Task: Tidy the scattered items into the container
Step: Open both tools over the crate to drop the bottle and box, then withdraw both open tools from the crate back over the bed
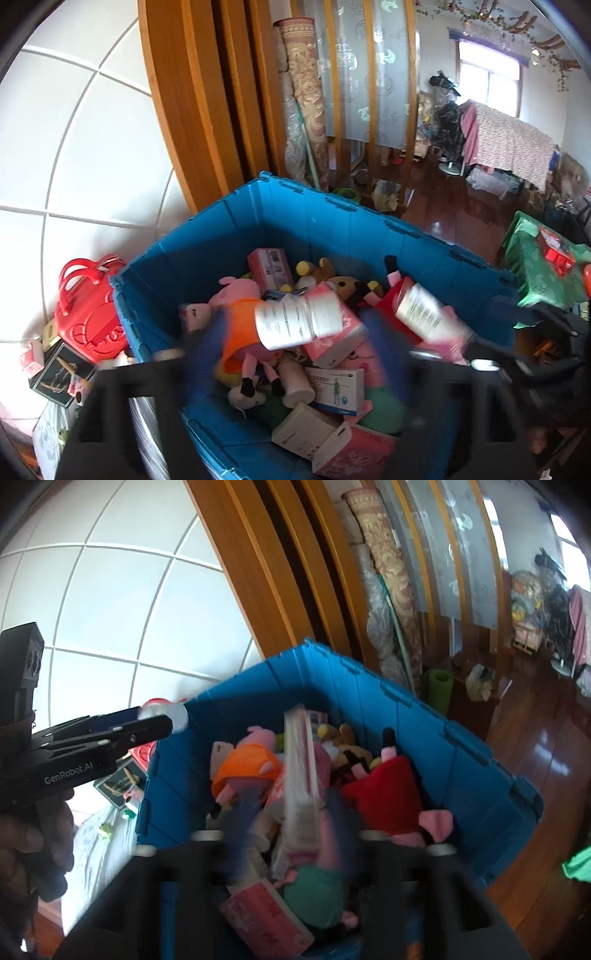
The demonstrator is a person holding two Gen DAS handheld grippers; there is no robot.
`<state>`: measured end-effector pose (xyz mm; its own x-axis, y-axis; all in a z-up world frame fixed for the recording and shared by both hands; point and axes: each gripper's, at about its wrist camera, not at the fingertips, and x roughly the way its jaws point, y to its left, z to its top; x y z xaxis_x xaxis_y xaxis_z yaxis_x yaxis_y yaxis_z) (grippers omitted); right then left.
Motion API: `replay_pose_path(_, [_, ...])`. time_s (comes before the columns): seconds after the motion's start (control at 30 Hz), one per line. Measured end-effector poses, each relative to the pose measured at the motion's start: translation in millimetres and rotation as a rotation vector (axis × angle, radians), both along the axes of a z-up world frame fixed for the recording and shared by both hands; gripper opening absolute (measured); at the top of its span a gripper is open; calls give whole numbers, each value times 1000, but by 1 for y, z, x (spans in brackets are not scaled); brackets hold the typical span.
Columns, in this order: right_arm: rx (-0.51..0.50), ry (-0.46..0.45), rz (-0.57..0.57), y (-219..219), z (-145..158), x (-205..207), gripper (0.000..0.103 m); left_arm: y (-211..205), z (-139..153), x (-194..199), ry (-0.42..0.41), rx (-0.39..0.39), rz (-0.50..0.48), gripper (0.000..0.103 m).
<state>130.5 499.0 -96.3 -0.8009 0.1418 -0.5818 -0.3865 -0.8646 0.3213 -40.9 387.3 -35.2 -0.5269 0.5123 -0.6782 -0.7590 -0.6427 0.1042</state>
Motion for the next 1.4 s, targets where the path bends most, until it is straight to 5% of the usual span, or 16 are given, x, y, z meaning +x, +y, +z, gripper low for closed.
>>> replay_pose_path(0.67, [16, 1, 123, -33, 15, -36, 101, -84, -13, -28, -36, 8, 211, 103])
replay_pose_path(1.4, [100, 4, 417, -154, 28, -112, 101, -269, -36, -35, -71, 54, 546, 103])
